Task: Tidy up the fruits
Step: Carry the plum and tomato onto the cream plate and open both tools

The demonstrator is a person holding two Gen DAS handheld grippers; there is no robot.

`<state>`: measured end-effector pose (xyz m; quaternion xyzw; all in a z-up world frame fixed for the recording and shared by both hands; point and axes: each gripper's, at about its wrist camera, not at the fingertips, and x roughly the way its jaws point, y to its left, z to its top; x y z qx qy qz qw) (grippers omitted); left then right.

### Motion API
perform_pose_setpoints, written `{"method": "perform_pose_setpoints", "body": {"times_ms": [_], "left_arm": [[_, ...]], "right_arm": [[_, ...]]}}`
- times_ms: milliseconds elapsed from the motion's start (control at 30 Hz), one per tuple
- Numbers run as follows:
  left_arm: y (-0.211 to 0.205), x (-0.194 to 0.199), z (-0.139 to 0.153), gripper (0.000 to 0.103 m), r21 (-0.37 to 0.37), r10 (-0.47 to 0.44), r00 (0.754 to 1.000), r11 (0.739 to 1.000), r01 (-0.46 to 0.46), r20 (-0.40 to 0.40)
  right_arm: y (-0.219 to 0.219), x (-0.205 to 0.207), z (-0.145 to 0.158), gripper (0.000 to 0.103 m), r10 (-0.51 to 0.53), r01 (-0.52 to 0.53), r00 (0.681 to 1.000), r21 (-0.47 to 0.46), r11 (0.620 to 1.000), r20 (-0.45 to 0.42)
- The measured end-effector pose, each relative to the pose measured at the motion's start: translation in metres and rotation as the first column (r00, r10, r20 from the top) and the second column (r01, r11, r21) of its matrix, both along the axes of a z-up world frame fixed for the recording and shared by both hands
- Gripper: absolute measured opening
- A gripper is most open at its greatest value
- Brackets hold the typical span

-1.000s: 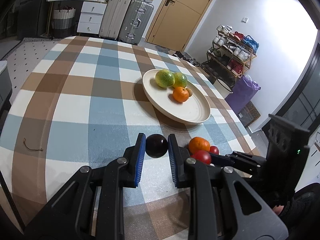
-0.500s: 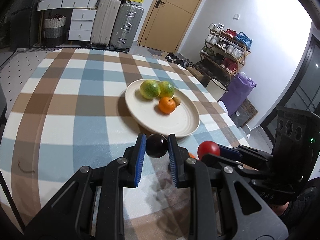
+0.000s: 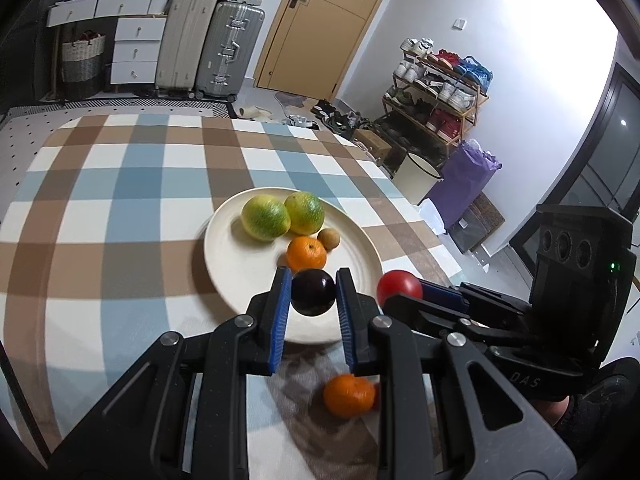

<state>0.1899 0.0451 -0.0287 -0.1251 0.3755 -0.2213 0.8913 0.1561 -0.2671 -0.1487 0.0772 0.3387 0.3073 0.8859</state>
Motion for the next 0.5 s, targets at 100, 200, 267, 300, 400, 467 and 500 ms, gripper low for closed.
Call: {"method": "perform_pose_setpoints", "body": {"times_ms": [100, 200, 267, 300, 400, 467, 500], "left_arm": [[-0.007, 0.018, -0.002, 0.02, 0.004, -0.012, 1.0, 1.0, 0.012, -0.013], [-0.012, 0.035, -0.006, 0.02, 0.01, -0.021, 0.999, 1.0, 0.022, -0.025], [-0.013, 0.046, -0.009, 0.02, 0.008, -0.022, 0.999, 1.0, 0.022, -0.035], [-0.014, 0.052, -0.011, 0.02, 0.006, -0.023, 0.999, 1.0, 0.024, -0.042], [-0.015, 0.068, -0.019, 0.02, 0.007, -0.022, 0.998, 1.0, 0.023, -0.061], [-0.015, 0.077, -0.025, 0.02, 0.002, -0.024, 0.997, 1.0, 0.024, -0.074], [-0.015, 0.081, -0.028, 0.02, 0.004, -0.025, 0.996, 1.0, 0.025, -0.081]], "right_arm": [[-0.004, 0.017, -0.001, 0.031, -0.009, 0.009, 1.0, 0.003, 1.0, -0.012], [-0.008, 0.033, -0.004, 0.031, -0.018, 0.018, 0.999, -0.001, 1.0, -0.026], [-0.011, 0.041, -0.007, 0.031, -0.025, 0.025, 0.999, -0.003, 1.0, -0.034], [-0.012, 0.046, -0.008, 0.031, -0.029, 0.029, 0.999, -0.007, 1.0, -0.038], [-0.014, 0.059, -0.011, 0.031, -0.042, 0.041, 0.998, -0.016, 0.999, -0.048], [-0.017, 0.067, -0.015, 0.031, -0.052, 0.051, 0.997, -0.021, 0.998, -0.057], [-0.017, 0.07, -0.016, 0.031, -0.056, 0.054, 0.997, -0.022, 0.998, -0.062]]}}
